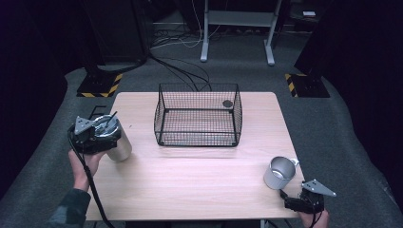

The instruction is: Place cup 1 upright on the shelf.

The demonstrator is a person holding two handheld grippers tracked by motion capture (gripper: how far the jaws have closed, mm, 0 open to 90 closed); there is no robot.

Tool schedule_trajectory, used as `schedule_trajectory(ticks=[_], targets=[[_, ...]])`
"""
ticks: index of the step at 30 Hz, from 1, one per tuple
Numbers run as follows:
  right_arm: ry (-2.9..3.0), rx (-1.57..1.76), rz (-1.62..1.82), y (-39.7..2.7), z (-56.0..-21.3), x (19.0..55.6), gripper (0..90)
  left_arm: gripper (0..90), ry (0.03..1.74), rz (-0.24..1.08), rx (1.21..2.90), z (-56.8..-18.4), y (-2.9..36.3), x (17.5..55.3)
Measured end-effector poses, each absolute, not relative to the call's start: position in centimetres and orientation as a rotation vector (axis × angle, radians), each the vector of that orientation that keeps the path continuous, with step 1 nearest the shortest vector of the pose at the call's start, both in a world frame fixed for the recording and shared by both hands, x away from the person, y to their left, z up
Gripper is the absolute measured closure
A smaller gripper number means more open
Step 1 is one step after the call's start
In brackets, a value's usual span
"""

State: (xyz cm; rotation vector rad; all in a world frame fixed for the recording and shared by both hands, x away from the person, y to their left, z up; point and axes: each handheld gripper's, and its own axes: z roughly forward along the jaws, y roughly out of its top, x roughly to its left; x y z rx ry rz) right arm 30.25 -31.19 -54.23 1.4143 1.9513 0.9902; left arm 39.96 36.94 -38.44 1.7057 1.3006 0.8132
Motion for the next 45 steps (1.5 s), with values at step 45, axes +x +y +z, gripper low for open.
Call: schedule_trajectory(ticks=[45], targets=[[1.951,1.413,0.992,-31.2,-54.2,30.2,0.8,4.0,1.042,0.678,1.85,-35.8,30.2,38.4]])
